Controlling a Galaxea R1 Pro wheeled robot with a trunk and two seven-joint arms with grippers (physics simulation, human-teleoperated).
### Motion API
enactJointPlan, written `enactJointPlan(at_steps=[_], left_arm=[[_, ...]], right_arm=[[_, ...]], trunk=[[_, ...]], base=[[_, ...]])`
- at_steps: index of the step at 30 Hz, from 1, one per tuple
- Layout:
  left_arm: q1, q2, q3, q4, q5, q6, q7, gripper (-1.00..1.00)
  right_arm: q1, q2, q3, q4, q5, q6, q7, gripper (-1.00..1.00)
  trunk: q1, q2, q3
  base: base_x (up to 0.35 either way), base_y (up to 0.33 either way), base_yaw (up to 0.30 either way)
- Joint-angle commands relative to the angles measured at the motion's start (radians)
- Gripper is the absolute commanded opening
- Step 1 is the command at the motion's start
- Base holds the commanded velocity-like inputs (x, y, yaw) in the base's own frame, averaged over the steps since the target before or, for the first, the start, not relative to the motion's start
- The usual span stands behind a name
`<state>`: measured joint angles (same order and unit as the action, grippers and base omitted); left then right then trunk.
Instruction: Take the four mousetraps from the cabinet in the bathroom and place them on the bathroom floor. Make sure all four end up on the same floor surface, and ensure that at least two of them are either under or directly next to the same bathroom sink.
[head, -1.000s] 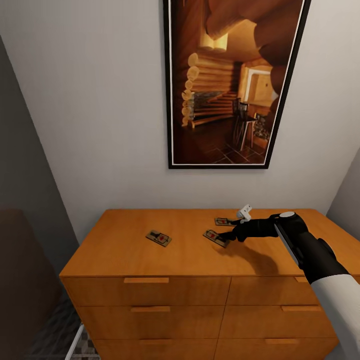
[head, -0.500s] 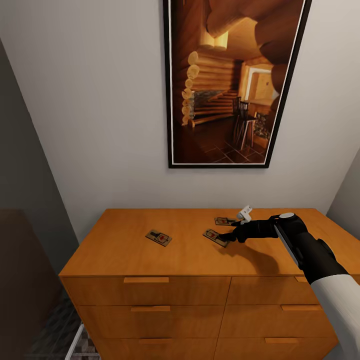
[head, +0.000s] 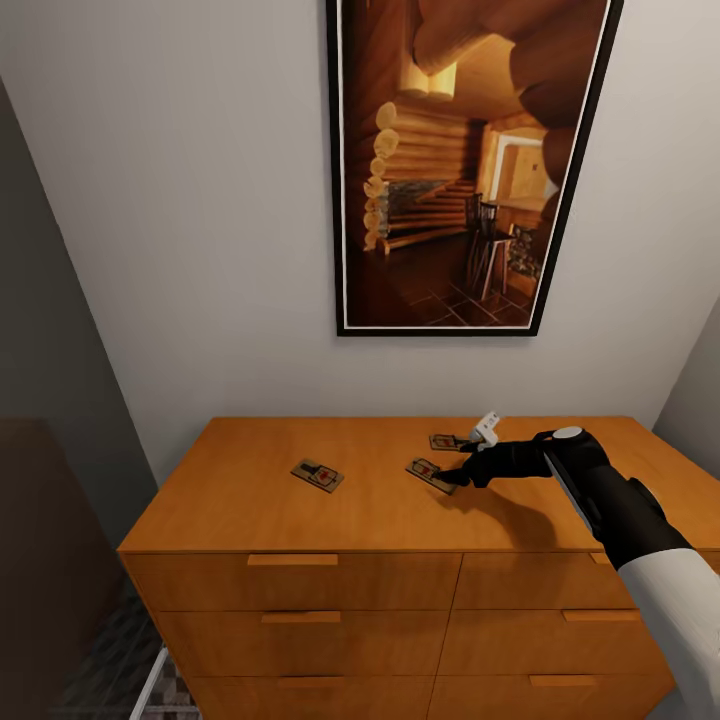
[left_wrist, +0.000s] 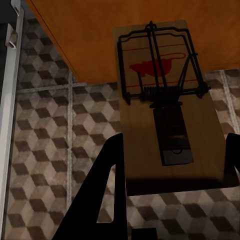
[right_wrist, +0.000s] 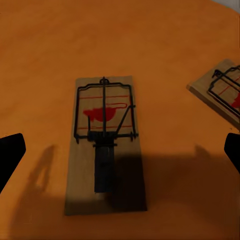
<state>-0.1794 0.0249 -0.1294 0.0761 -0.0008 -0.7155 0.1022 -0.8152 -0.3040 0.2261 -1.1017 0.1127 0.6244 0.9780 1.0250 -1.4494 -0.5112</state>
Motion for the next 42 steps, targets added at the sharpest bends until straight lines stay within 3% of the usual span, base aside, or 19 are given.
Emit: enactJointPlan(at_steps=[1,11,42], left_arm=[[-0.002,0.0,-0.009,0.004,-0.002,-0.005,0.009,-1.0],[-0.002,0.0,-0.009,0.004,-0.002,-0.005,0.008,-1.0],[-0.002,0.0,-0.009,0.004,-0.002,-0.005,0.008,-1.0]], right_arm=[[-0.001,0.0,0.013,-0.001,0.014,0.002,0.005,1.0],[-0.001,0.002,0.06,-0.001,0.027,0.0,0.0,1.0],[-0.001,0.003,0.064,0.008,0.044,-0.002,0.001,1.0]], trunk=[[0.0,-0.001,-0.001],[0.0,-0.001,-0.001],[0.0,-0.001,-0.001]], base=[[0.0,0.0,0.0],[0.0,0.0,0.0],[0.0,0.005,0.0]])
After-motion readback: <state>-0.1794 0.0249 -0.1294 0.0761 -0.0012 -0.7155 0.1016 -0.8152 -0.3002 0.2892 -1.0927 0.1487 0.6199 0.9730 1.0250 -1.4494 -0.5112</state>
